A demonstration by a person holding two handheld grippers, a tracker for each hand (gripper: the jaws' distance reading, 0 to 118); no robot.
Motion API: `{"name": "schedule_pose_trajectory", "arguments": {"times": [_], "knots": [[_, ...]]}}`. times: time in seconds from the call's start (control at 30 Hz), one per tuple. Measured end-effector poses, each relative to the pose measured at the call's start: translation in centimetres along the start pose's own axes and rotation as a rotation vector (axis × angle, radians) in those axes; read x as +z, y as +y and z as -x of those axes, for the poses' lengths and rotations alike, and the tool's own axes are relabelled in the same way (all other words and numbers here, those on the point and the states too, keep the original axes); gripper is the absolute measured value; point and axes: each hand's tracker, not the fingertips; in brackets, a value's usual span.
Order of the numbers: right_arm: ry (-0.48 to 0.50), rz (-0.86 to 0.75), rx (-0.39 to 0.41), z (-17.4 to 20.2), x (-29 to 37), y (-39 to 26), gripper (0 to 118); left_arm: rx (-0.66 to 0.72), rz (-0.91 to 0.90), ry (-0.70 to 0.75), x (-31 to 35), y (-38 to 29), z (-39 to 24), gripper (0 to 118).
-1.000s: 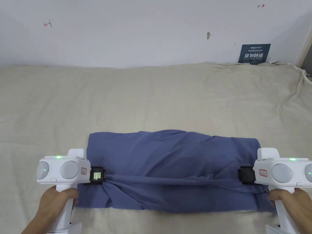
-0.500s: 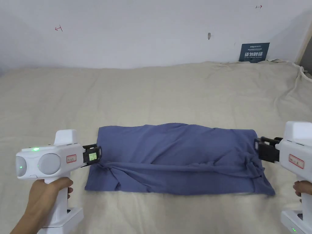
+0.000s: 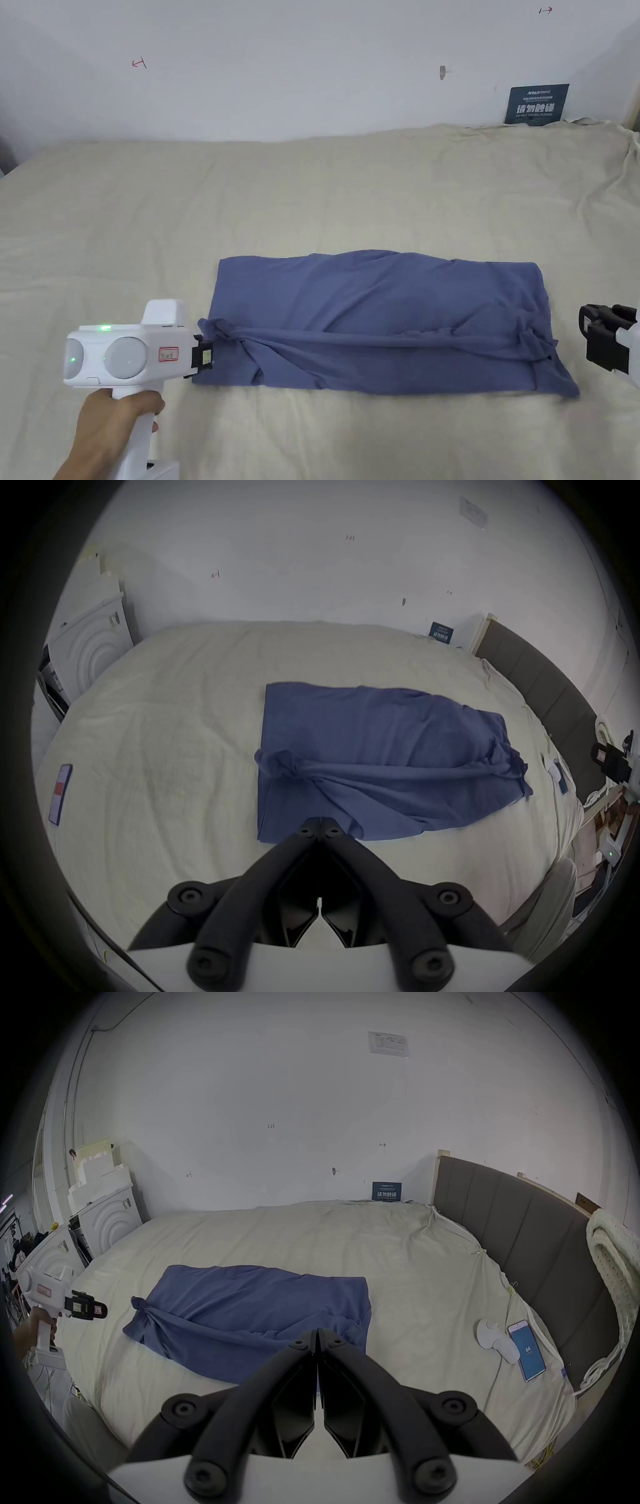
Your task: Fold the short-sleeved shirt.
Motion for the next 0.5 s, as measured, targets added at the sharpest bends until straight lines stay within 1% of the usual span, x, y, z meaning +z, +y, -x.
{"name": "schedule_pose_trajectory", "arguments": {"times": [0.07,0.2,0.23,0.27,0.3,0.33,0.37,0.4,0.43,0.5], "knots": [[0.000,0.009,-0.010,-0.3,-0.4,-0.1,1,0.006,0.048,0.031,-0.4,0.4,-0.5,0],[-0.008,0.028,-0.011,-0.6,-1.1,-0.2,1,0.042,0.141,0.048,-5.7,1.4,1.5,0],[-0.009,0.034,-0.010,-0.6,-1.4,-0.2,1,0.039,0.145,0.050,-6.5,1.5,1.7,3],[-0.010,0.039,-0.011,-0.7,-1.6,-0.2,1,0.046,0.160,0.062,-7.1,1.6,1.8,10],[-0.012,0.046,-0.014,-0.8,-1.8,-0.3,1,0.049,0.167,0.068,-6.8,1.5,1.3,22],[-0.013,0.049,-0.021,-1.0,-2.1,-0.4,1,0.051,0.195,0.074,-7.4,1.6,1.4,48],[-0.012,0.054,-0.026,-1.0,-2.3,-0.4,1,0.050,0.220,0.084,-7.8,1.6,1.5,71],[-0.011,0.061,-0.031,-1.0,-2.6,-0.4,1,0.046,0.236,0.094,-8.3,1.5,1.5,86],[-0.009,0.066,-0.034,-1.1,-2.8,-0.5,1,0.039,0.240,0.100,-9.8,1.5,2.2,95],[-0.006,0.075,-0.036,-0.9,-3.3,-0.5,1,0.020,0.254,0.119,-10.9,1.5,2.6,94]]}}
